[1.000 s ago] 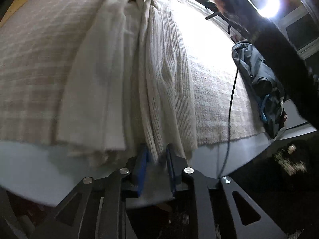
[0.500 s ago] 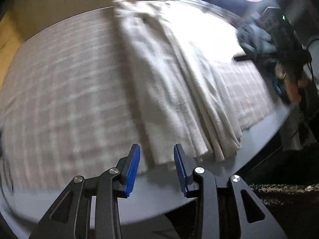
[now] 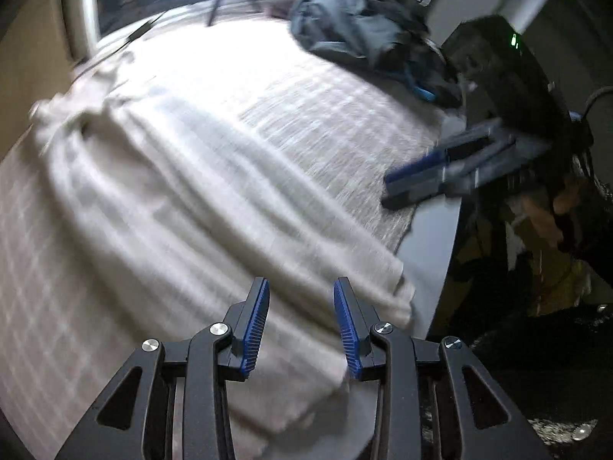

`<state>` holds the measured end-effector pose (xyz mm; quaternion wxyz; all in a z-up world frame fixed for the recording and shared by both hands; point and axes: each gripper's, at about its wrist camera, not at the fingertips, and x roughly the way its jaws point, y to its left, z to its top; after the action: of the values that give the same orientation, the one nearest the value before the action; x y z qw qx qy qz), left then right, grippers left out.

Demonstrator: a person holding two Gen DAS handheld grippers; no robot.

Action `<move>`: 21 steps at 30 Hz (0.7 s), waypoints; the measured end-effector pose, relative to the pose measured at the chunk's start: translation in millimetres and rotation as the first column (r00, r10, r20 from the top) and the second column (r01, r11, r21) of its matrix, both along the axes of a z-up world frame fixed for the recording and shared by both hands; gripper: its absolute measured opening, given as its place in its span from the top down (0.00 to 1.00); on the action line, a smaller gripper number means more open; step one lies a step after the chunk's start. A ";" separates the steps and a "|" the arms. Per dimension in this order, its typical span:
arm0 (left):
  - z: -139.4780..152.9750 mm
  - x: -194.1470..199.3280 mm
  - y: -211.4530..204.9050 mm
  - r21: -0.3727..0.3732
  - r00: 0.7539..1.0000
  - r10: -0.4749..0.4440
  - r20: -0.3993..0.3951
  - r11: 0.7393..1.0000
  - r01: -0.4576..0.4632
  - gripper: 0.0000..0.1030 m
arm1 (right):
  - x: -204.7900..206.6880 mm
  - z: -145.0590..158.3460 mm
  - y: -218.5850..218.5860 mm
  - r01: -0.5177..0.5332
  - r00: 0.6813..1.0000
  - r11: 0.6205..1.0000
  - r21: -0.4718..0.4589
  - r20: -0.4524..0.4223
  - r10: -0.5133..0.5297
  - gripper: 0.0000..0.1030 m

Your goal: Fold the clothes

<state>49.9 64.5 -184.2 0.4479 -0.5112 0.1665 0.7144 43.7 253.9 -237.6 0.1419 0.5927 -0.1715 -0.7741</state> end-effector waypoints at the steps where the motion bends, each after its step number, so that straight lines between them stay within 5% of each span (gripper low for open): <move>1: 0.9 -1.0 8.3 -0.003 1.000 -0.025 -0.017 1.000 0.025 0.69 | 2.9 -6.1 -5.8 -0.011 1.000 1.000 0.014 0.012 0.011 0.67; 3: -2.2 -1.5 21.3 -0.012 0.997 -0.074 -0.019 0.997 0.074 0.69 | 4.8 -9.1 -12.5 -0.037 0.999 0.998 0.052 0.013 0.037 0.74; 7: -33.1 1.7 29.3 -0.174 0.991 -0.130 -0.036 0.977 0.122 0.71 | 6.8 -6.9 -17.7 -0.076 0.997 0.990 0.115 0.000 0.077 0.80; 12: 2.2 -2.6 -17.4 -0.113 0.996 0.076 -0.039 0.990 -0.080 0.74 | 7.8 -2.4 -23.9 -0.118 0.992 0.977 0.176 -0.023 0.124 0.79; 14: 12.3 -2.6 -45.6 -0.083 0.981 0.195 -0.018 0.977 -0.195 0.65 | 2.1 4.7 -26.2 -0.115 0.990 0.984 0.137 -0.067 0.125 0.67; 15: 8.5 -0.9 -55.2 -0.101 0.971 0.237 -0.011 0.966 -0.237 0.64 | -0.4 3.6 -28.1 -0.115 0.989 0.983 0.143 -0.072 0.126 0.58; 19: -15.1 4.5 -84.1 -0.169 0.926 0.375 0.038 0.916 -0.364 0.63 | -5.2 -12.4 -34.2 -0.123 0.990 0.975 0.186 -0.039 0.133 0.57; 21: -25.4 5.5 -83.7 -0.150 0.917 0.390 0.085 0.915 -0.375 0.63 | -4.4 -19.0 -34.8 -0.119 0.992 0.975 0.185 -0.020 0.125 0.56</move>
<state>55.4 -19.3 -209.6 0.2736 -0.6016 0.0837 0.7458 39.3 219.1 -256.6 0.1367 0.6002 -0.0604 -0.7858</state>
